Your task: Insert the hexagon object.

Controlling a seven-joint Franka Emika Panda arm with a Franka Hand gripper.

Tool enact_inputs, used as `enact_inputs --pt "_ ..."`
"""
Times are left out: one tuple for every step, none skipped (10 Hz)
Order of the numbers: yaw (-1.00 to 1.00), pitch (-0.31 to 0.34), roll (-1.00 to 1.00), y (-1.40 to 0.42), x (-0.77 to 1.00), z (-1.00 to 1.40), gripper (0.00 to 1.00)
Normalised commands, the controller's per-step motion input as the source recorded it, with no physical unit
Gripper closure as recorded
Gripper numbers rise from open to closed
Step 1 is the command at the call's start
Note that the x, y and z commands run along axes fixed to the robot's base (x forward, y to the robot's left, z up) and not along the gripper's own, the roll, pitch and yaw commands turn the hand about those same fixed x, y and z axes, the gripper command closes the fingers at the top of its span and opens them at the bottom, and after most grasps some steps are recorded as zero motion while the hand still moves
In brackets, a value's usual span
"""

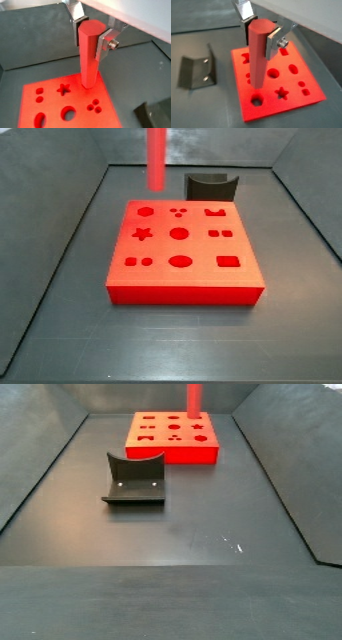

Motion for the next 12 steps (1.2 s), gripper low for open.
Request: enact_inputs --pt "0.10 -0.124 0.00 0.04 -0.14 -0.23 1.00" --pt "0.03 -0.079 0.00 0.00 0.00 -0.12 1.00" --pt "0.11 -0.186 0.03 -0.11 0.00 -0.27 1.00" --pt "0.03 -0.173 0.15 -0.17 0.00 -0.22 1.00" --pt "0.01 -0.171 0.17 -0.15 0.00 -0.19 1.00" --pt "0.04 -0.131 0.16 -0.12 0.00 -0.12 1.00" --pt "0.10 -0.131 0.12 -0.03 -0.09 -0.07 1.00" --pt "0.11 -0.179 0.14 -0.02 -0.10 -0.13 1.00" --pt "0.11 -0.171 0.18 0.00 -0.13 -0.10 1.00" --pt "0.14 -0.180 0.17 0.00 -0.17 -0.14 1.00" --pt "0.15 -0.204 0.14 0.00 -0.27 -0.20 1.00" --pt "0.12 -0.204 0.11 0.00 -0.32 -0.15 1.00"
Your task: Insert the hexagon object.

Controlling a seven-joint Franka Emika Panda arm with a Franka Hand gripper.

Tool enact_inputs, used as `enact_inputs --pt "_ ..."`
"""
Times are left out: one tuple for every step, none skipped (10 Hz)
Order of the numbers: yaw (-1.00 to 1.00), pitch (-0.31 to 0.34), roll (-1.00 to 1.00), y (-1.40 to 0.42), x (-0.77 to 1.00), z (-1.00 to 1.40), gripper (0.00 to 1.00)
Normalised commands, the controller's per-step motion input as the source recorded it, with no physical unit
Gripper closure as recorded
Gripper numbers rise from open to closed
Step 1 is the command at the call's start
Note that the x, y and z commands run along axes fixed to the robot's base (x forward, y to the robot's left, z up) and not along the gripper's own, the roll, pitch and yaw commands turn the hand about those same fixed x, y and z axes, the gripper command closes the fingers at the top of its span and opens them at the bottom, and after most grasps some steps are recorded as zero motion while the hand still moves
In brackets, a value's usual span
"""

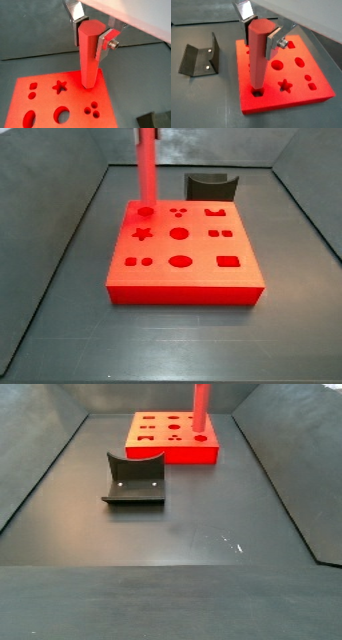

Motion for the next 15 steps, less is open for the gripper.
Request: enact_inputs --pt "0.09 -0.163 0.08 -0.01 -0.20 -0.12 1.00" --pt "0.06 -0.074 0.03 -0.02 -0.02 -0.12 1.00" --pt "0.04 -0.027 0.02 -0.01 0.00 -0.12 1.00" --pt "0.02 0.000 0.02 -0.08 0.06 -0.18 1.00" --pt "0.00 0.000 0.01 -0.05 0.07 -0.23 1.00" --pt "0.00 0.000 0.00 -0.03 0.09 -0.24 1.00" --pt "0.00 0.000 0.02 0.00 0.07 -0.21 1.00" --pt "0.00 0.003 0.04 0.05 0.00 -0.11 1.00" --pt "0.00 0.000 0.04 0.05 -0.03 0.00 1.00" --pt "0.00 0.000 0.05 0.00 0.00 0.00 1.00" --pt "0.03 0.000 0.07 0.00 0.00 -0.02 1.00" --pt "0.06 0.000 0.07 0.00 0.01 -0.07 1.00" --pt "0.18 0.000 0.11 0.04 0.10 -0.11 1.00" --pt "0.23 0.000 0.10 0.07 0.16 -0.10 1.00" --pt "0.18 0.000 0.07 0.00 0.17 -0.11 1.00"
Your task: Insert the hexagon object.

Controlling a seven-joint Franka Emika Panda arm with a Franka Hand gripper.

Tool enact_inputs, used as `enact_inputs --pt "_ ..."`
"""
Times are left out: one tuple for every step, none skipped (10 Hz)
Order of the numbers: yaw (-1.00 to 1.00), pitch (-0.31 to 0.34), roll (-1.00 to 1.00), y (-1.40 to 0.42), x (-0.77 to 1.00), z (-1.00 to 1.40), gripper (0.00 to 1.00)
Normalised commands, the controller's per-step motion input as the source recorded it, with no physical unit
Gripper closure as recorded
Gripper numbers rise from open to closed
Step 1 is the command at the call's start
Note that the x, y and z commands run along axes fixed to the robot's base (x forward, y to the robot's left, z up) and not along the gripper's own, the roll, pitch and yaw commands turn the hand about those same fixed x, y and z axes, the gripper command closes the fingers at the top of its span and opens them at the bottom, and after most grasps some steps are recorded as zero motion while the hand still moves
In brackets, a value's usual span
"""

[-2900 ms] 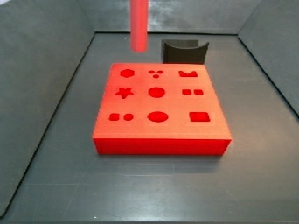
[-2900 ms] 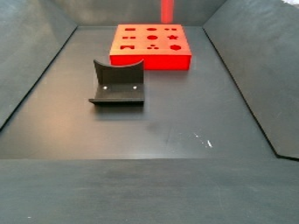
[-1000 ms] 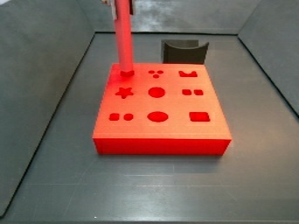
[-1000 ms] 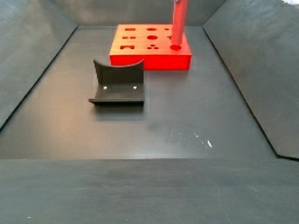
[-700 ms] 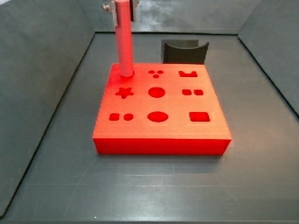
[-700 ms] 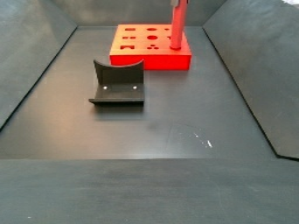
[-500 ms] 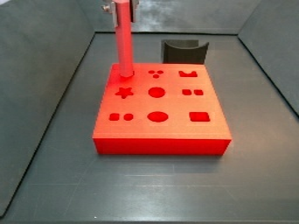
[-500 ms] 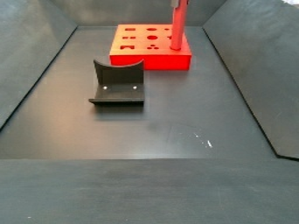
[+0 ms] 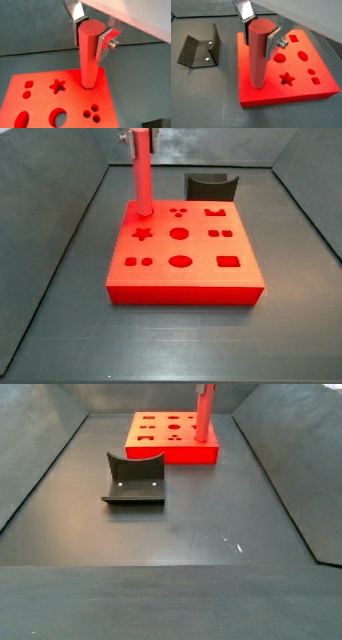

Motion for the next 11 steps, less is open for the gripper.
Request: enact_inputs --pt "0.00 0.000 0.04 0.00 0.08 -0.09 1.00" --pt "0.00 0.000 0.06 -0.07 0.04 -0.10 1.00" --pt "0.00 0.000 0.09 -0.11 0.07 -0.15 1.00" --pt "0.00 -0.043 0.17 -0.13 0.11 -0.21 1.00" --pt "0.03 -0.086 0.25 -0.07 0.10 -0.20 1.00" --pt "0.02 -0.123 0.25 -0.06 0.05 -0.28 1.00" --pt "0.00 -0.143 0.22 -0.06 0.02 -0.41 1.00" --pt "0.00 -0.106 0.28 -0.06 0.01 -0.48 1.00" --pt "0.00 -0.086 0.22 -0.05 0.05 -0.61 1.00" --pt "0.00 -0.014 0.06 0.00 0.05 -0.69 1.00" --pt "0.00 0.000 0.00 0.00 0.02 -0.93 1.00"
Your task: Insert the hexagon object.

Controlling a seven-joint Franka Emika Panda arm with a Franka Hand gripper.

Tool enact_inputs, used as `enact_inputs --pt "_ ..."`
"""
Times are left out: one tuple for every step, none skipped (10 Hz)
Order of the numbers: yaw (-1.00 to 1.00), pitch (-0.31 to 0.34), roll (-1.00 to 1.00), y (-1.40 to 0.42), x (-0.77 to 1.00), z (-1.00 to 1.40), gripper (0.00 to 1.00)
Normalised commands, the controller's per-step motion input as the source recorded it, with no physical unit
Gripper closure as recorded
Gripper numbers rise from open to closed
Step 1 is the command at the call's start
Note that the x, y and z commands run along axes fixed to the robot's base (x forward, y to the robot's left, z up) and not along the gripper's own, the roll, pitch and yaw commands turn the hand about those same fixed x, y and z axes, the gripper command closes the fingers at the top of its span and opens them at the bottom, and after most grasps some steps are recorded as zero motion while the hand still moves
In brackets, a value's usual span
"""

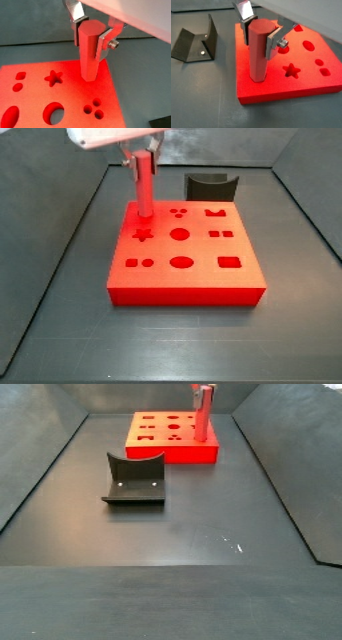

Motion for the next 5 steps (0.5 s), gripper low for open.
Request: enact_inputs --pt "0.00 0.000 -0.02 0.00 0.00 -1.00 1.00" --pt "0.00 0.000 -0.05 0.00 0.00 -1.00 1.00" --pt "0.00 0.000 0.00 0.00 0.00 -0.63 1.00" --pt "0.00 0.000 0.03 0.00 0.00 -0.34 1.00" --pt "0.00 0.000 0.00 0.00 0.00 0.00 1.00"
